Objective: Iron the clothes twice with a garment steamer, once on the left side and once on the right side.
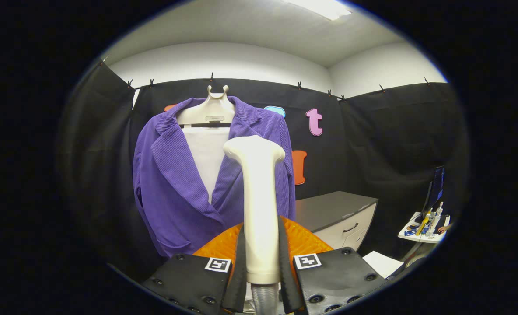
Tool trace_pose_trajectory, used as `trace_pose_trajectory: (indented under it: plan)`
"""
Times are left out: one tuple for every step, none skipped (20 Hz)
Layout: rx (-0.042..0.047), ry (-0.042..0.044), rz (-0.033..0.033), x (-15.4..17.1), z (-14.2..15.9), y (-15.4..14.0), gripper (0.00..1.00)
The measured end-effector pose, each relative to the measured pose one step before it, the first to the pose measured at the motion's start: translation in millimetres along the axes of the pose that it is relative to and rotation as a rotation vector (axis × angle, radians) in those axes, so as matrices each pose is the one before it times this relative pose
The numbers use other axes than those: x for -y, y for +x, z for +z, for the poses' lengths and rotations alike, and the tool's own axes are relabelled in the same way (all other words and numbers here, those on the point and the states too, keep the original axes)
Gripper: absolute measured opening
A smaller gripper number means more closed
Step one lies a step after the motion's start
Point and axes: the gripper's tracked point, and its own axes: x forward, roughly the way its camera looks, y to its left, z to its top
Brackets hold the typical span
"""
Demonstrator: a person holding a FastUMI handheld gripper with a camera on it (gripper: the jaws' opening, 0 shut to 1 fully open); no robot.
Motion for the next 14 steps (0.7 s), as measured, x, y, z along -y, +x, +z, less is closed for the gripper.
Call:
trace_pose_trajectory:
  plan:
    - [0.00747,0.03218,0.02994,-12.28,6.28,1.55,0.39]
    - [0.01335,0.00349,0.01553,-7.96,8.37,0.91,0.39]
    - [0.01615,-0.01456,0.00518,-6.62,7.18,0.45,0.39]
    - [0.01763,-0.01415,0.00824,-5.39,5.79,-0.91,0.39]
    - [0.01527,-0.00574,0.01598,-9.50,7.65,-0.59,0.39]
    - [0.00937,0.00094,0.02032,-11.89,4.97,-0.22,0.39]
    - [0.00487,0.00371,0.01887,-11.47,3.91,-0.43,0.39]
    - [0.00458,0.00076,0.01633,-7.88,2.70,-0.10,0.39]
    - [0.00402,-0.00570,0.01273,-9.01,2.65,1.37,0.39]
    - [0.00232,-0.01322,0.01045,-7.95,1.06,-0.69,0.39]
    - [0.00090,-0.01172,0.01008,-8.27,-0.27,0.44,0.39]
    - [0.00134,-0.00677,0.01230,-7.63,0.28,1.02,0.39]
    - [-0.00024,-0.00182,0.01366,-8.21,-0.16,1.19,0.39]
    - [-0.00288,-0.00151,0.01221,-7.58,-1.24,2.28,0.39]
